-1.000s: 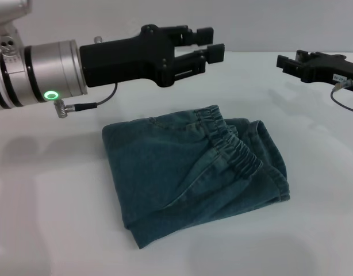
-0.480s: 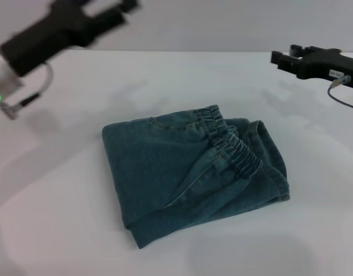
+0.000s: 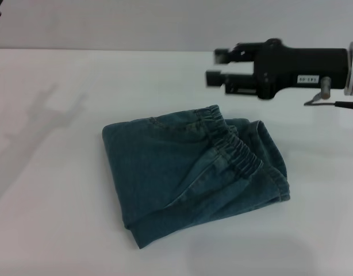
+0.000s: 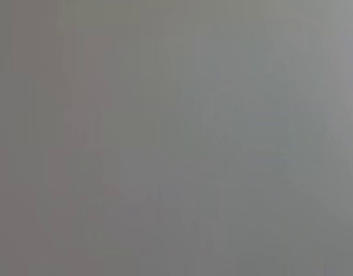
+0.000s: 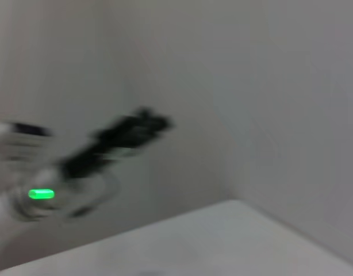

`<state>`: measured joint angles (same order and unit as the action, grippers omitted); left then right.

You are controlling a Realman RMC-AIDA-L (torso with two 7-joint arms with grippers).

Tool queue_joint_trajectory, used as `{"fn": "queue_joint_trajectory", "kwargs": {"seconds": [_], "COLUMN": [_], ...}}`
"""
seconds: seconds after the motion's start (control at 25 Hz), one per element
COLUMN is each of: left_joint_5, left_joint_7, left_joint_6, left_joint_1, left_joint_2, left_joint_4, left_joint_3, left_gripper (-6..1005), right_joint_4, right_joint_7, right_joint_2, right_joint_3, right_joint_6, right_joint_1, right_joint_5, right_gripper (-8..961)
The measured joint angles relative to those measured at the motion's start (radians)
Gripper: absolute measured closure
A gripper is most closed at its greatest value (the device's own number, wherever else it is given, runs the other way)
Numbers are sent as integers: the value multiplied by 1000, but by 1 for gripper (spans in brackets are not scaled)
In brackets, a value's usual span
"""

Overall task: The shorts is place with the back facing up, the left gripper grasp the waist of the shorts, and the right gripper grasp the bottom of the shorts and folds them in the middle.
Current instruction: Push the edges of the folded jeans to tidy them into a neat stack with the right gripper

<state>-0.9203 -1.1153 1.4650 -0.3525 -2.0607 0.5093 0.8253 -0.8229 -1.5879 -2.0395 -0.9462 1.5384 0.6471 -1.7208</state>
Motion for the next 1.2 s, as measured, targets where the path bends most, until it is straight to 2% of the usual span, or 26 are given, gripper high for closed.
{"fn": "queue_joint_trajectory", "kwargs": {"seconds": [0.04,0.24,0.4,0.48,0.72,1.2], "left_joint_5": [21,50,55,56,57,68], "left_joint_7": [19,77,86,90,103,111], "left_joint_6": [1,0,-2,-2,-3,4], "left_joint_1": [20,40,41,40,33,26], "left_joint_2": [-1,1,1,1,-2,-3], "left_joint_4": [-8,-47,-59,-76,-79,-120], "left_joint_3": [-1,-7,-17,-37,-40,-40], "left_gripper": [143,143,144,144,144,144], "right_joint_4": [0,2,33,70,182,243], "right_joint_7": [0,-2,-28,-31,-32,-34], "right_joint_2": [6,9,-19,-33,-42,-46], "right_joint_3": [-16,-100,-198,-244,-366,-471], "right_joint_6": [72,152,159,146,77,-79], "right_joint_1": [23,72,116,133,180,173], "right_joint_5": [-1,-27,-118,-154,-149,-81], "right_gripper": [399,400,401,401,400,401]}}
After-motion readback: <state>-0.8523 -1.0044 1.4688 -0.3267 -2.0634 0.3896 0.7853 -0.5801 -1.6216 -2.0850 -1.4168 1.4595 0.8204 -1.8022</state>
